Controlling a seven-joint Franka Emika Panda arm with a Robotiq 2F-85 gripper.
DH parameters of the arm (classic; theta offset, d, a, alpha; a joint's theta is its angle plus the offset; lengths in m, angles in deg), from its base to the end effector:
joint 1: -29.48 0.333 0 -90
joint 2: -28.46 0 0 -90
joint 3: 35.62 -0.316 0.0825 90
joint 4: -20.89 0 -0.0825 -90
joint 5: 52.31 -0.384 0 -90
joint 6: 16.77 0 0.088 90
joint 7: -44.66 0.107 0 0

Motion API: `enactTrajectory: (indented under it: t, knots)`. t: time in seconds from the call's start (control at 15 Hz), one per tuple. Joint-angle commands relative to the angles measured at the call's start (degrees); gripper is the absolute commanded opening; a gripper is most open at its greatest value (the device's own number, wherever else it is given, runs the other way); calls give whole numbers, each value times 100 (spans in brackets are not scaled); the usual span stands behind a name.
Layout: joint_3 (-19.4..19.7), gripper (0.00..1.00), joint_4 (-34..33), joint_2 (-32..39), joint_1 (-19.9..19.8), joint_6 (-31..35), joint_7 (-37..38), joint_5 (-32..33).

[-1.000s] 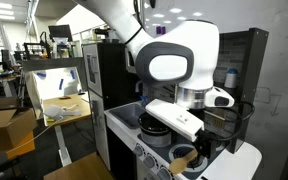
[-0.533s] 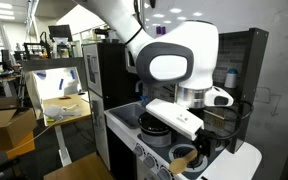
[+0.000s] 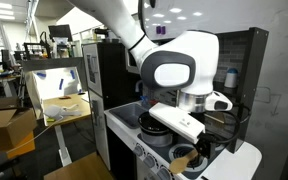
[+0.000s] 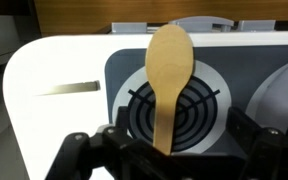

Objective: Put the wooden spoon in the sink

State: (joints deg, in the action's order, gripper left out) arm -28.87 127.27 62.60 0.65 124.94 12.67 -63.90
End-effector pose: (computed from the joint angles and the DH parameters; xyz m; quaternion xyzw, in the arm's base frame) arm 0.5260 -0.3717 0.2015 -0.9945 0.0992 -0.0289 0.0177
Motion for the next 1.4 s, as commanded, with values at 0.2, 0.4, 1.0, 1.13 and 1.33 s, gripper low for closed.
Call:
enactTrajectory:
  t: [0.2, 0.4, 1.0, 1.13, 1.33]
  knots:
    - [-104, 74, -309, 214, -79, -78, 62, 52]
    - [-113, 53, -338, 226, -73, -84, 62, 63]
    - [-107, 4, -402, 266, -80, -73, 75, 81]
    - [-96, 5, -371, 235, -69, -84, 94, 91]
    - [-46, 5, -287, 123, -21, -135, 175, 147]
